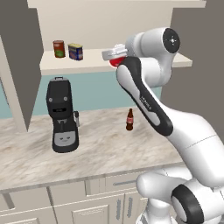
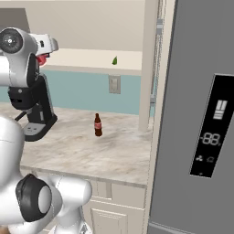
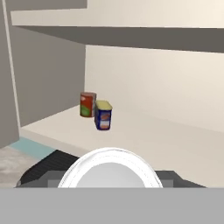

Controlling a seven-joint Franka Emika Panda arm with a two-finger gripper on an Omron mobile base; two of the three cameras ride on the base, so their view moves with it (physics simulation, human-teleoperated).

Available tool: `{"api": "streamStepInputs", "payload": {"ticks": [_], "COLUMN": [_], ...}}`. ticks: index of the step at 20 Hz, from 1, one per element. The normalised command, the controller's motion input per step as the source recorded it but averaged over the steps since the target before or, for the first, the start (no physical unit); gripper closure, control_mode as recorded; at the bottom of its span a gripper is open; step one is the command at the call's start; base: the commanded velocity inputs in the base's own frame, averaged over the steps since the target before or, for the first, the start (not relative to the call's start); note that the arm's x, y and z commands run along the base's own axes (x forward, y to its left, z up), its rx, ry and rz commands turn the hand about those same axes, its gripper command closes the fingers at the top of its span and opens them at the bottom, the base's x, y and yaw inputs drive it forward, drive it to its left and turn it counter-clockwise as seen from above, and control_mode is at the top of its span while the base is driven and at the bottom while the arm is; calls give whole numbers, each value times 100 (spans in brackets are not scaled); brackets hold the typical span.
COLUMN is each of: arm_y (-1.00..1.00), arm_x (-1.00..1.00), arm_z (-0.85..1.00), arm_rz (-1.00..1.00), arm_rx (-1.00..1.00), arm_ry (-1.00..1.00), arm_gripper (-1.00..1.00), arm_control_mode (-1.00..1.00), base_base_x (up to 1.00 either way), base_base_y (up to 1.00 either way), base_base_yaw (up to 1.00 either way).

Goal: Pick the cans from the counter and place them in their designated side in the cabinet.

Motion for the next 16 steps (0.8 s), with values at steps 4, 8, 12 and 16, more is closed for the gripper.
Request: {"api": "streamStepInputs", "payload": {"ticks": [4, 8, 12, 16], "arm_y": [4, 2, 2, 4], "arm_x": [19, 19, 23, 25], "arm_z": [-5, -7, -5, -1], "arm_rz": [0, 0, 0, 0], "arm_rx": [0, 0, 0, 0], "arm_ry": [2, 3, 2, 1], "arm_gripper": [100, 100, 100, 100], "arm_control_mode": [-100, -100, -100, -100], "base_base_x": [0, 0, 0, 0], "base_base_y": [0, 0, 0, 0], "base_base_yaw": [0, 0, 0, 0]}}
